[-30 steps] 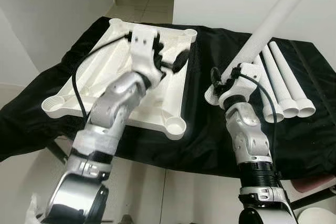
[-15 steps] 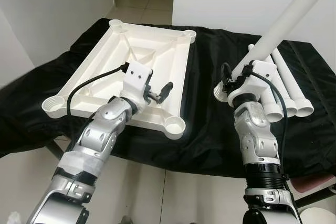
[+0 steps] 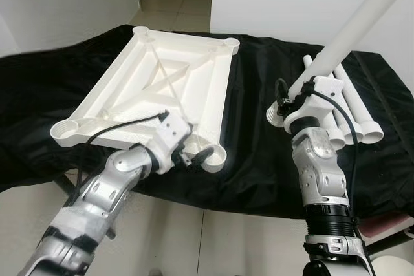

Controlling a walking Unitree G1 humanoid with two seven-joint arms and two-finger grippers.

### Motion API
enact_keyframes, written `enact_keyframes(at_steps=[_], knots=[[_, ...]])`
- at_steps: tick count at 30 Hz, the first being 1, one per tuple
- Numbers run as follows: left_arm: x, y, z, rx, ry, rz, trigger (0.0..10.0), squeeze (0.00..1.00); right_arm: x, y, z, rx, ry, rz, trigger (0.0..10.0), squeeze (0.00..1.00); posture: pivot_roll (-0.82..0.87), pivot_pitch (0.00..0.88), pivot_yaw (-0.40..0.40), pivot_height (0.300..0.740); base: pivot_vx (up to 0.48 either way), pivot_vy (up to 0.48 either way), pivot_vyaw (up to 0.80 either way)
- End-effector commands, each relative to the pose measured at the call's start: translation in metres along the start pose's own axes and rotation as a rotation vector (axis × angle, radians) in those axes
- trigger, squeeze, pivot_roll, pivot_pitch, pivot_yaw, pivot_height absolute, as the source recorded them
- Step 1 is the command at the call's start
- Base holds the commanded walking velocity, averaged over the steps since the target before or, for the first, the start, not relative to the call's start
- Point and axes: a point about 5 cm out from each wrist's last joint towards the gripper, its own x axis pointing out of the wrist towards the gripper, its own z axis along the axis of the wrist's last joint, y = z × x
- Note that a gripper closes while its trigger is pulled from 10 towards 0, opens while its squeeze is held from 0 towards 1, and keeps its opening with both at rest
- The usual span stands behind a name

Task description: Building children table

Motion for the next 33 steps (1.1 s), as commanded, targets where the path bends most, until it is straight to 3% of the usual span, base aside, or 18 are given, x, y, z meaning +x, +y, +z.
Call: enact_keyframes(at_steps=[1,8,10,12,16,22,27,30,33], knots=[[0.000,-0.011,0.002,0.007,0.000,-0.150,10.0,0.00,-0.001,0.002,0.003,-0.002,-0.014,0.011,10.0,0.00,-0.01,0.014,-0.021,0.740,0.000,0.000,0.00],[0.002,-0.012,-0.011,0.020,0.081,-0.179,10.0,0.00,-0.001,0.002,0.004,0.000,-0.015,0.013,10.0,0.00,-0.02,0.018,-0.017,0.740,0.000,0.000,0.00],[0.008,0.008,-0.024,0.050,0.183,-0.041,10.0,0.00,-0.001,0.001,0.004,-0.001,-0.016,0.011,10.0,0.00,-0.02,0.018,-0.017,0.740,0.000,0.000,0.00],[0.008,0.008,-0.024,0.050,0.183,-0.041,10.0,0.00,-0.001,0.001,0.004,-0.001,-0.016,0.011,10.0,0.00,-0.02,0.018,-0.017,0.740,0.000,0.000,0.00],[0.016,0.032,-0.022,0.018,0.210,0.099,10.0,0.00,0.000,0.001,0.005,-0.003,-0.019,0.008,10.0,0.00,-0.03,0.023,-0.008,0.740,0.000,0.000,0.00],[0.022,0.047,-0.015,-0.013,0.220,0.146,10.0,0.00,0.001,0.000,0.006,-0.009,-0.025,-0.001,10.0,0.00,-0.04,0.028,0.007,0.740,0.000,0.000,0.00],[0.027,0.042,-0.018,0.012,0.246,0.086,10.0,0.00,0.000,0.000,0.007,-0.009,-0.027,-0.007,10.0,0.00,-0.05,0.033,0.015,0.740,0.000,0.000,0.00],[0.032,0.033,-0.018,0.030,0.243,0.007,10.0,0.00,0.000,-0.001,0.007,-0.008,-0.026,-0.010,10.0,0.00,-0.05,0.034,0.018,0.740,0.000,0.000,0.00],[0.041,0.014,-0.015,0.042,0.209,-0.120,10.0,0.00,0.000,-0.001,0.006,-0.007,-0.025,-0.012,10.0,0.00,-0.05,0.037,0.020,0.740,0.000,0.000,0.00]])
